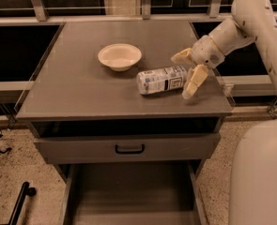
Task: Place blue plastic bottle into middle drawer
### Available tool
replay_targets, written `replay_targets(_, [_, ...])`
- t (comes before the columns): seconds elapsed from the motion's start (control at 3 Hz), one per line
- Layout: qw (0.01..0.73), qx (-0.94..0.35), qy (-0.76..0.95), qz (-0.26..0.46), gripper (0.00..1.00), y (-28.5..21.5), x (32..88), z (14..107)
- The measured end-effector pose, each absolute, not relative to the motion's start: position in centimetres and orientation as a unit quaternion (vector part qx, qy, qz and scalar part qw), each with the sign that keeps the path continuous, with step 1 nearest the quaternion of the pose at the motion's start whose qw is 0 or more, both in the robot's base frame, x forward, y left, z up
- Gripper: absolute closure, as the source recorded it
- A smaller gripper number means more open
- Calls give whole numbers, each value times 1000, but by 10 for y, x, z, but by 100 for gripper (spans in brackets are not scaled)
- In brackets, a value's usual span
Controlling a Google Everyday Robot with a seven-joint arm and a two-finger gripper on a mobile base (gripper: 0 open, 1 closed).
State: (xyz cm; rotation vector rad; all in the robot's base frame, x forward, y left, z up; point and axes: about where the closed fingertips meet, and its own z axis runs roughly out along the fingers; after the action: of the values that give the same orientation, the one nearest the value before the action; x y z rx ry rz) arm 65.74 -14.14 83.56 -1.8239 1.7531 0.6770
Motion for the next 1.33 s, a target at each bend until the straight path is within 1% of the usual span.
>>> replay_targets(1.33, [254,-673,647,253,94,-139,655,833])
